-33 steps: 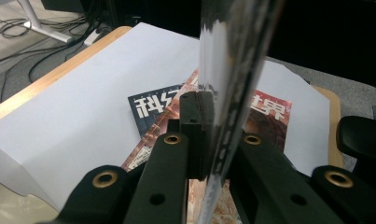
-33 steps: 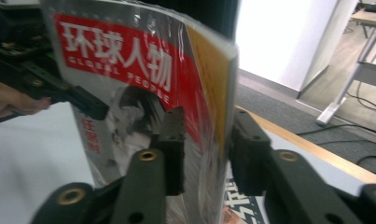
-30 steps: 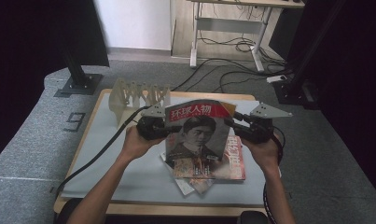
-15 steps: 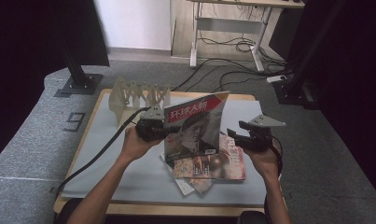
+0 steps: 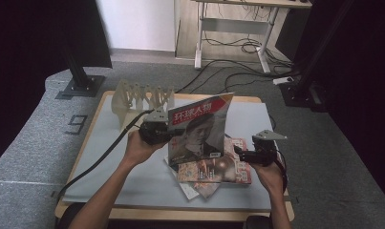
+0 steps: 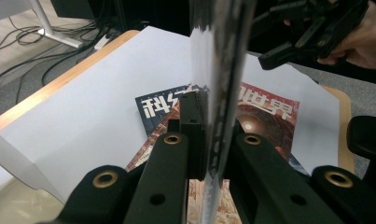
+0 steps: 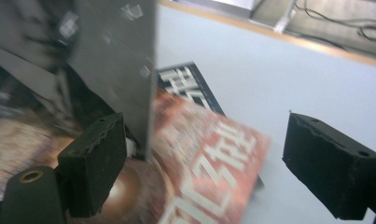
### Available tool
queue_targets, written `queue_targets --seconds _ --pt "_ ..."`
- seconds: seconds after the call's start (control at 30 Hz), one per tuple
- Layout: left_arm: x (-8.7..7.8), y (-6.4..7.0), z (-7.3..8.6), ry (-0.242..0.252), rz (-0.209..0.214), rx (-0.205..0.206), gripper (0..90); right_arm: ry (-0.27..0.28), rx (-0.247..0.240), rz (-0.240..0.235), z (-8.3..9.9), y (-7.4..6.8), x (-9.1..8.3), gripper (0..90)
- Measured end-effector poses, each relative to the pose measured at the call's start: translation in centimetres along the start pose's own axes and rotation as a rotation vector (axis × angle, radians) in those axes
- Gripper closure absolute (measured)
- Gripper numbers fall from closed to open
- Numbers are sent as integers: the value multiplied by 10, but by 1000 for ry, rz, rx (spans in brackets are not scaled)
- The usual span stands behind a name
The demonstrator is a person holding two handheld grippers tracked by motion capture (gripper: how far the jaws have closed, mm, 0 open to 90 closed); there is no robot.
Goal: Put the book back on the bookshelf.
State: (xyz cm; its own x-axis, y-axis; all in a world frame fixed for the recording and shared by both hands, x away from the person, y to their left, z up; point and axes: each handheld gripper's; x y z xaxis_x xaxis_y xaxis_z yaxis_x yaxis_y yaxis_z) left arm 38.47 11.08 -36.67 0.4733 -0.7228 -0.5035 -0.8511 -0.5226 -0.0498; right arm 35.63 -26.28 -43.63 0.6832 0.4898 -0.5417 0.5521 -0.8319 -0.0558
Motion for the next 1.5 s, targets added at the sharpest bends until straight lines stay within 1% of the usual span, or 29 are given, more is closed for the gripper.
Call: queue_targets --seconds 0.13,0.17,0.2,0.33,0.4,0.5,0.67,0.77,0.87,0.97,1.03,1.07,1.1,1.23,1.4,1.5 --pt "0 0 0 1 1 1 867 -12 58 57 20 9 1 109" --pt "0 0 0 1 1 1 867 -12 58 57 20 9 1 109" --pt "-1 0 0 1 4 7 867 -21 78 89 30 14 1 94" --pt "-1 0 0 0 3 9 867 -40 116 142 49 26 1 67" --pt "-1 -1 0 2 -1 3 867 -55 133 166 58 31 1 43" --pt "-1 -2 0 5 -5 -9 867 -98 148 205 70 39 5 0" --pt "-3 -2 -1 7 -15 -15 869 -133 174 249 86 49 11 0" --pt "-6 -3 -2 6 -20 -24 869 -146 190 260 92 53 12 0" --pt "-9 -4 -2 8 -22 -35 870 -161 204 252 96 54 16 0" --pt "-14 -5 -2 8 -24 -41 871 -187 210 246 101 54 22 0" --pt "-15 -5 -2 11 -25 -47 870 -183 213 246 100 54 22 0" --pt "-19 -6 -1 16 -28 -59 871 -182 213 245 101 54 22 0" --pt "-19 -6 -1 16 -28 -59 870 -182 213 245 101 54 22 0" --pt "-28 -11 2 22 -46 -89 870 -183 211 248 101 54 22 0" --pt "-36 -14 3 14 -65 -105 871 -182 211 247 101 54 22 0" --pt "-40 -15 3 12 -69 -106 870 -182 210 247 101 54 22 0"
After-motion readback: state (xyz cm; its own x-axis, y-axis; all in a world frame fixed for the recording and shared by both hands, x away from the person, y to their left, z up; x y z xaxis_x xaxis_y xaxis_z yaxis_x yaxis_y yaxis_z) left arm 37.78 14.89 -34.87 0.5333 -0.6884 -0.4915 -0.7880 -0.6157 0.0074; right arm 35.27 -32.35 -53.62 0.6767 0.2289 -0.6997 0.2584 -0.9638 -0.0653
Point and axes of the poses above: each handheld gripper's, and its own axes: x roughly forward along the jaws, z roughly out of its underside, y roughly to its right, and after that the axes turned 6 degrees about -z, right-handed
